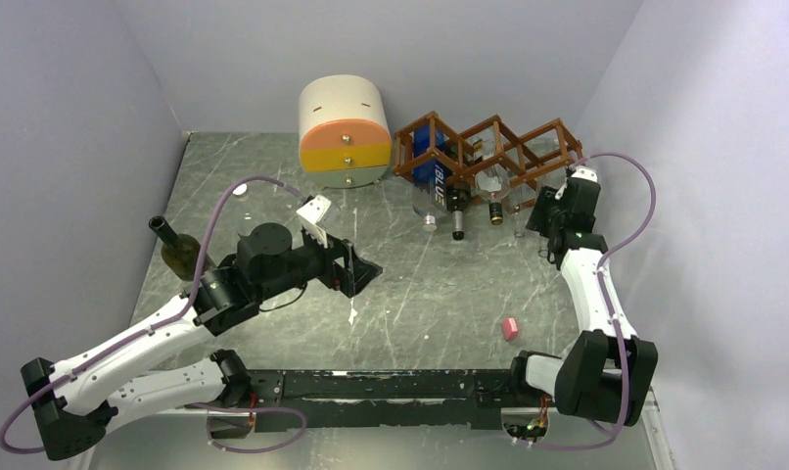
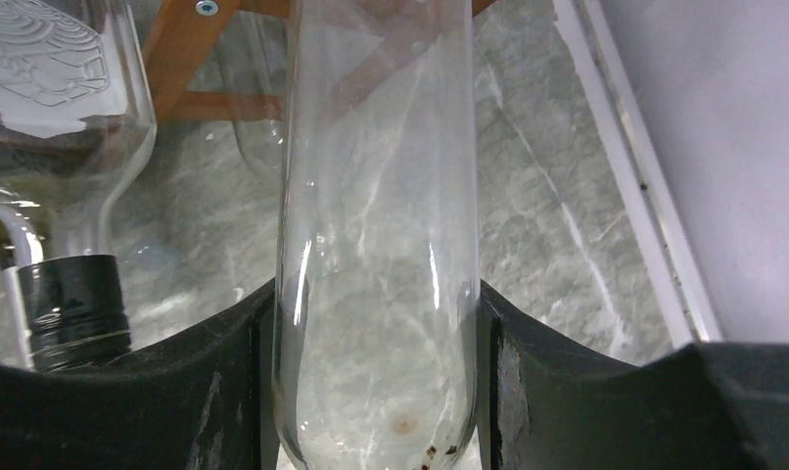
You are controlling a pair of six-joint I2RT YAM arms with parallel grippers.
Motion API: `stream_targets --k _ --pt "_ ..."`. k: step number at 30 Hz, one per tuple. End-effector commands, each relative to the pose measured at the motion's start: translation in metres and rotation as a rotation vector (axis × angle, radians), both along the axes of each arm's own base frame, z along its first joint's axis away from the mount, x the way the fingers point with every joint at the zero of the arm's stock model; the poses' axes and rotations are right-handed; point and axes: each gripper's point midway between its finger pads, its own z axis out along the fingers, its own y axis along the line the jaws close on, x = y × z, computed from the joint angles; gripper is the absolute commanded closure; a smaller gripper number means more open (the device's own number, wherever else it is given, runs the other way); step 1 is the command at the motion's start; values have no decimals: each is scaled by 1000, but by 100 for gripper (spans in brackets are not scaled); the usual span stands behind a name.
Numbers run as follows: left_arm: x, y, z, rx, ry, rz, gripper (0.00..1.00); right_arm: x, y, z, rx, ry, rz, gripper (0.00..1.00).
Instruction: Put the wine bottle on the wine rack
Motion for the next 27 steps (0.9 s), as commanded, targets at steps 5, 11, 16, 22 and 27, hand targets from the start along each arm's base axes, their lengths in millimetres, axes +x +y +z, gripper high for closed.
stream_targets --k 5,11,16,22,27 --pt "-1 -8 -1 26 7 -34 3 25 -20 20 -234 -109 98 100" --pt "4 -11 -10 69 33 -23 3 46 -25 21 -312 -110 213 100" --pt "2 -14 -10 59 46 -35 3 63 -18 13 -259 -111 354 100" --pt "4 -15 -12 74 48 -32 3 80 -18 24 -231 -153 366 100" --pt "6 -15 -16 85 60 -24 3 86 -20 18 -211 -147 344 96"
